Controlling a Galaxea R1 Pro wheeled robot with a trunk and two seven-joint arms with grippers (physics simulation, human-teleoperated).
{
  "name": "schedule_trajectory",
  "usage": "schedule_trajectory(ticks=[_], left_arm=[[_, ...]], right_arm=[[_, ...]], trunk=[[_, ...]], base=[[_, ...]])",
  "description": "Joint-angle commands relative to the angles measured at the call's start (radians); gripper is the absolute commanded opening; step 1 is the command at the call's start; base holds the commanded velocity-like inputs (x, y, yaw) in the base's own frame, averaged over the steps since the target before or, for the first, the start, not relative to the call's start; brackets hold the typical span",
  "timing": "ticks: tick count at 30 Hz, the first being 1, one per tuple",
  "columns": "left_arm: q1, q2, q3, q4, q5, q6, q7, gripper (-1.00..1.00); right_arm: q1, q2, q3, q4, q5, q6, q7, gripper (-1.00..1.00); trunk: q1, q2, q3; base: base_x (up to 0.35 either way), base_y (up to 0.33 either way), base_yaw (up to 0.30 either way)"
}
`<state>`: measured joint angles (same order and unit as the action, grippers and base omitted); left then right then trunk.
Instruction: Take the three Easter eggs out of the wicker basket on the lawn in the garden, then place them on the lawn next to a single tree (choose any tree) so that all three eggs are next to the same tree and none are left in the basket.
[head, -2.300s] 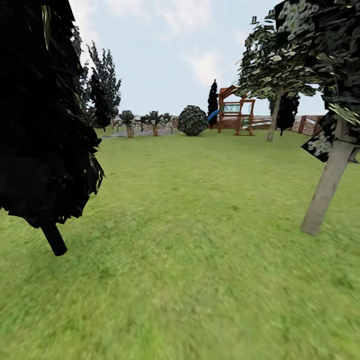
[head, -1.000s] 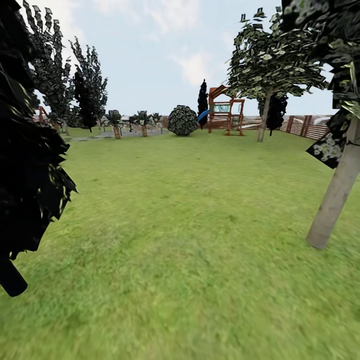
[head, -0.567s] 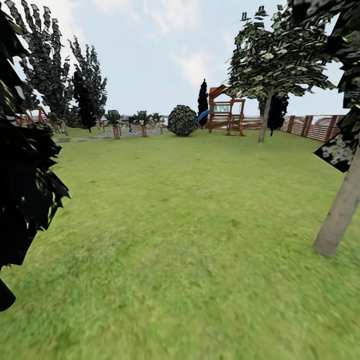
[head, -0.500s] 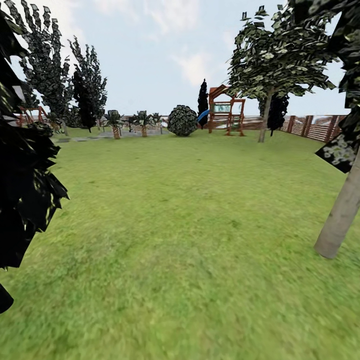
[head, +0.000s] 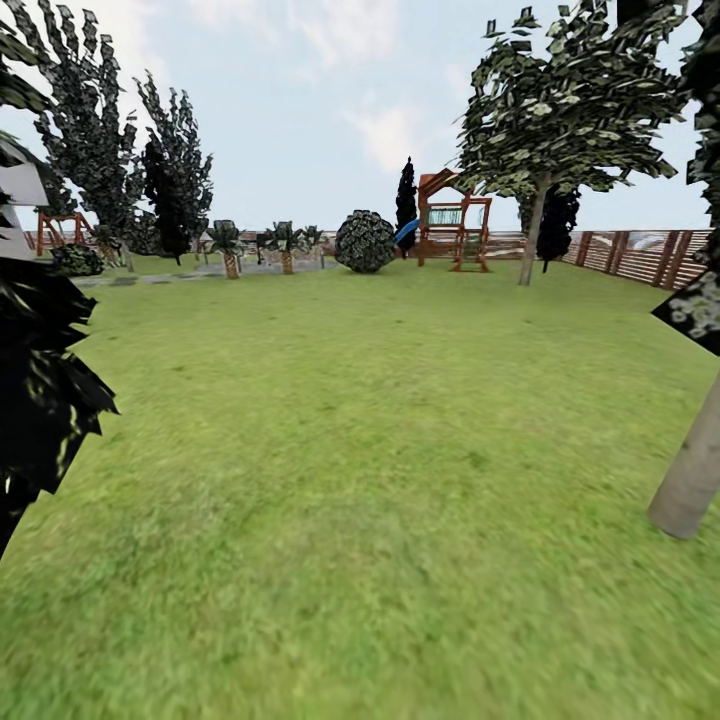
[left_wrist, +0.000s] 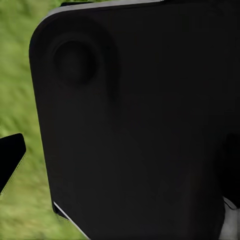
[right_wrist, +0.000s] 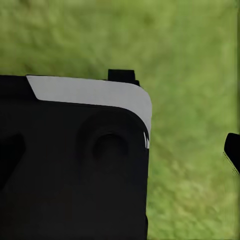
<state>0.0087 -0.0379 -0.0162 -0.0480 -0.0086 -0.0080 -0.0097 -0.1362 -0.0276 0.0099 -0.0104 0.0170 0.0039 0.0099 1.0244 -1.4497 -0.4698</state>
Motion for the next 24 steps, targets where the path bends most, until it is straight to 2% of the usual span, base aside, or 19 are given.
schedule_trajectory(ticks=[1,11,24], left_arm=[[0.000,-0.001,-0.001,-0.001,-0.001,-0.001,0.000,1.00],[0.000,0.007,0.004,0.004,0.005,0.000,0.001,1.00],[0.000,0.002,0.005,0.007,0.005,0.002,0.001,1.00]], right_arm=[[0.000,0.000,0.001,0.000,0.002,0.001,0.000,1.00],[0.000,0.000,0.001,0.000,0.002,0.001,-0.001,1.00],[0.000,0.000,0.001,0.001,0.002,0.001,-0.001,1.00]], trunk=[[0.001,0.000,-0.001],[0.001,0.000,-0.001],[0.001,0.000,-0.001]], base=[[0.340,0.000,0.000],[0.340,0.000,0.000],[0.340,0.000,0.000]])
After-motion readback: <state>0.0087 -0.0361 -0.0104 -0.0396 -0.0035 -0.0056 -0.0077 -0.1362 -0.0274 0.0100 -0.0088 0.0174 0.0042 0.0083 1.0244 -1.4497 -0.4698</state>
